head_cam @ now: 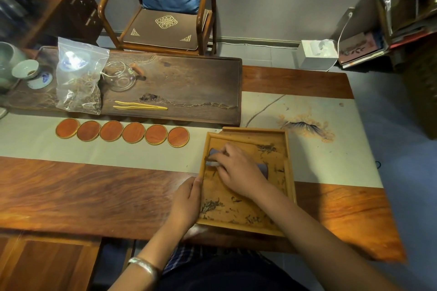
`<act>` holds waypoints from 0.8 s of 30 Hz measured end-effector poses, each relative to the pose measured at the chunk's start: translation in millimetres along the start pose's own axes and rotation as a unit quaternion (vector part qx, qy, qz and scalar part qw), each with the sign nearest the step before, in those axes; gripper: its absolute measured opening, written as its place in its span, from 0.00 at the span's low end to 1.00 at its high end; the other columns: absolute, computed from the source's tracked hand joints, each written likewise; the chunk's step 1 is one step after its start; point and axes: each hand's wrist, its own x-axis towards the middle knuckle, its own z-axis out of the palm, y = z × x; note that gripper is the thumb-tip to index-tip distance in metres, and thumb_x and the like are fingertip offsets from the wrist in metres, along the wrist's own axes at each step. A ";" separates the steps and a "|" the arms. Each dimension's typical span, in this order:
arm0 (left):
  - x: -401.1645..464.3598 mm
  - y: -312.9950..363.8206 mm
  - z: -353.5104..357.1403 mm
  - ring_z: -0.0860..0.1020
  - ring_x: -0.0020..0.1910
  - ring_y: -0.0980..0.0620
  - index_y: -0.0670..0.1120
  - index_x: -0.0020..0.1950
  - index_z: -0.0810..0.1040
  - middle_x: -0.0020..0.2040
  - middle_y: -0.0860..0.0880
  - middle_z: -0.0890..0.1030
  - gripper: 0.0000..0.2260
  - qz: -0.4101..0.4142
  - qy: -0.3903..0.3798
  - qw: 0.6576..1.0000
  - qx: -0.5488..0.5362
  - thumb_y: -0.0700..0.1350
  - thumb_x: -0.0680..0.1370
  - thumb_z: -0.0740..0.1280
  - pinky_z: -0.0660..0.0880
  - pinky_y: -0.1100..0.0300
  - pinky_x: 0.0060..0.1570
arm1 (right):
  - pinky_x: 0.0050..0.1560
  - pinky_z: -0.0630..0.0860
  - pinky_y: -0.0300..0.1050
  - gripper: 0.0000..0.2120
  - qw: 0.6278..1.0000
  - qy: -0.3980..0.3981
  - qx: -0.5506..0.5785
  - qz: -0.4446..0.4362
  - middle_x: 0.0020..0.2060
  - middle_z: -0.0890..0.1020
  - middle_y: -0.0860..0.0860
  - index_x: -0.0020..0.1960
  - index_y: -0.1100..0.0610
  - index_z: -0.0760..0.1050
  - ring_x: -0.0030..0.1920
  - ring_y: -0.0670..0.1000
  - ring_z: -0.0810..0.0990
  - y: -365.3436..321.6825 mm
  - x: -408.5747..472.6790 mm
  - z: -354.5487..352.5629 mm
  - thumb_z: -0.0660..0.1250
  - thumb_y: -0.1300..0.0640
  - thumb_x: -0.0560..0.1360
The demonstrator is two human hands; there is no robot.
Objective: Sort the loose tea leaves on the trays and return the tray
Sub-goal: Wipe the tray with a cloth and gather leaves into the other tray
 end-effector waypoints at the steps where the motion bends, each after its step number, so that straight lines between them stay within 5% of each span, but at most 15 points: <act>1: -0.3 -0.3 -0.5 0.74 0.34 0.51 0.45 0.36 0.73 0.33 0.49 0.76 0.18 -0.001 -0.001 1.000 -0.006 0.46 0.83 0.53 0.66 0.66 0.32 | 0.52 0.70 0.45 0.13 1.000 -0.010 0.004 -0.012 0.52 0.71 0.51 0.62 0.52 0.74 0.54 0.51 0.70 -0.9 -3.2 1.2 0.60 0.55 0.78; 6: -0.8 0.2 -3.8 0.79 0.42 0.48 0.42 0.48 0.80 0.42 0.45 0.82 0.17 -0.002 -0.009 1.000 -0.025 0.45 0.84 0.53 0.73 0.54 0.43 | 0.50 0.69 0.44 0.15 0.997 -0.037 0.047 -0.053 0.52 0.72 0.51 0.63 0.51 0.75 0.54 0.49 0.69 -5.8 -27.4 6.4 0.61 0.57 0.77; 12: 0.2 -0.9 -5.1 0.76 0.37 0.53 0.43 0.43 0.79 0.36 0.50 0.79 0.17 -0.012 -0.021 0.999 -0.036 0.45 0.83 0.54 0.67 0.64 0.35 | 0.49 0.69 0.42 0.13 0.991 -0.059 0.101 -0.064 0.50 0.72 0.49 0.60 0.52 0.76 0.52 0.47 0.70 -6.2 -43.0 -0.4 0.62 0.58 0.76; 19: 5.1 1.7 -3.3 0.76 0.36 0.54 0.46 0.39 0.77 0.35 0.51 0.79 0.17 -0.010 -0.020 0.999 -0.046 0.45 0.83 0.55 0.68 0.62 0.36 | 0.52 0.71 0.47 0.15 0.998 -0.006 0.053 -0.028 0.51 0.73 0.52 0.61 0.53 0.76 0.54 0.51 0.70 -2.0 -17.2 -19.0 0.63 0.59 0.75; 24: 6.2 -0.6 -3.3 0.77 0.40 0.54 0.43 0.46 0.81 0.39 0.48 0.81 0.17 -0.027 -0.011 0.997 -0.068 0.44 0.83 0.54 0.69 0.67 0.36 | 0.52 0.69 0.47 0.15 0.997 -0.031 0.028 -0.061 0.51 0.73 0.53 0.60 0.53 0.77 0.54 0.52 0.69 -15.4 -20.9 -5.7 0.62 0.59 0.74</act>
